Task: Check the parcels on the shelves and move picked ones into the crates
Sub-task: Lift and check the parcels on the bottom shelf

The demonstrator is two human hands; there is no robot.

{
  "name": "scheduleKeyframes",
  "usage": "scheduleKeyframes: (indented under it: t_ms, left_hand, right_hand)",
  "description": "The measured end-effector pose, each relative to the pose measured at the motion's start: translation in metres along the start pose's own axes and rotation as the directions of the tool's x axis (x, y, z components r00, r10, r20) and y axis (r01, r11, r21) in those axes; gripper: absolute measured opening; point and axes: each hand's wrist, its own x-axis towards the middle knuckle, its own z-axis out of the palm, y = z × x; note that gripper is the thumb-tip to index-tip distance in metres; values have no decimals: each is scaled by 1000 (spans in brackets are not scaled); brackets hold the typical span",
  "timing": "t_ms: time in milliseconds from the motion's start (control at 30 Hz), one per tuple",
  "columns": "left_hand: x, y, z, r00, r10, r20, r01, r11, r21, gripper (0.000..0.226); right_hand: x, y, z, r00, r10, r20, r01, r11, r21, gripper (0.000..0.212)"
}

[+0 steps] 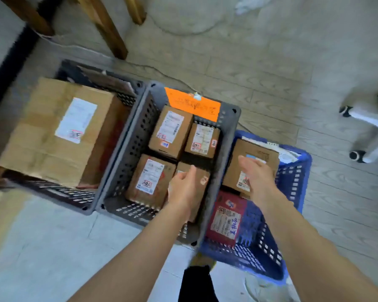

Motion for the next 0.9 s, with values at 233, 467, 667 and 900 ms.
scheduleKeyframes:
  t_ms: [233, 467, 667, 900]
  left_hand:
    - [-92, 3, -235, 991, 40, -130, -75, 956, -283, 33]
    - [-185, -88, -517, 953, 48, -298, -194, 854, -483, 39]
    - [-236, -179, -682, 908, -67, -414, -206, 788, -579, 32]
    - [-287, -295, -799, 811, -286, -510, -198, 687, -699, 32]
  right_hand:
    - [-190, -6, 175, 954, -160, 253, 199, 971, -135, 40]
    - [-407, 88, 343, 872, -223, 436, 410, 820, -399, 17]
    - [-521, 157, 445, 732, -147, 665, 587, 632, -506, 30]
    - [-619, 258, 548, 598, 81, 797, 670, 496, -553, 22]
